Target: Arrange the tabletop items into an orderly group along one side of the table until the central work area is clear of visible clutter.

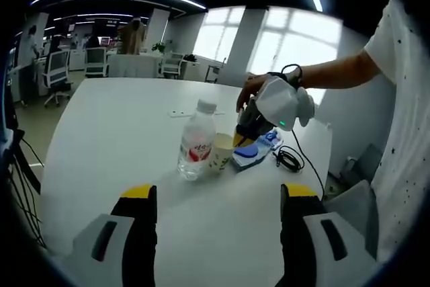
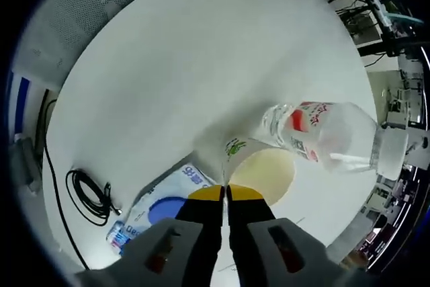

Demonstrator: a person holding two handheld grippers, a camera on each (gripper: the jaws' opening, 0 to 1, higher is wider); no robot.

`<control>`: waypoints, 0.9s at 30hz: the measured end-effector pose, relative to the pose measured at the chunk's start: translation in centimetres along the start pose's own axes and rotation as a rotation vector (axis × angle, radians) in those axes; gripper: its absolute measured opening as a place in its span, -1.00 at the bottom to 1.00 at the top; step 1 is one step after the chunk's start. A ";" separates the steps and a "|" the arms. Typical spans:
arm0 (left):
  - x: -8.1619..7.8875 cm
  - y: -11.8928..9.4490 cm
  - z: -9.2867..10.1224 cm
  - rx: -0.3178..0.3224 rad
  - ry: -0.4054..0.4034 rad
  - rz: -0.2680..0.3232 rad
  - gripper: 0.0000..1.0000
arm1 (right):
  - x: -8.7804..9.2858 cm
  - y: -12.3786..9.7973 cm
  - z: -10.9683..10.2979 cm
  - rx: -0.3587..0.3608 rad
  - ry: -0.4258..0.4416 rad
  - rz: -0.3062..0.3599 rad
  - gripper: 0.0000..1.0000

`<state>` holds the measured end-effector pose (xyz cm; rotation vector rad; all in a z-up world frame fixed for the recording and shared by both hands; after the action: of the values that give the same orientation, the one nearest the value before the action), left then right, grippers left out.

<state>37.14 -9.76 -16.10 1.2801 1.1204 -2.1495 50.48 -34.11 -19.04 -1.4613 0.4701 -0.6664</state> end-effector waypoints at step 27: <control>-0.8 -0.2 0.4 0.007 0.021 0.007 0.53 | -0.1 -0.9 -1.3 -0.002 0.147 0.096 -0.35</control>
<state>37.14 -9.99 -15.23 1.3100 1.1162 -2.1420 49.43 -35.04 -18.24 -1.3882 0.6509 -0.6997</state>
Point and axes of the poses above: the point that each gripper's makers call its tool centre point, and the gripper's own axes: y roughly forward along the fingers, z roughly to its right, x roughly out of its underside, the point moved 10 cm from there along -y, roughly backward along the fingers, and after that the axes turned 6 degrees about -x, right-handed, at the moved point
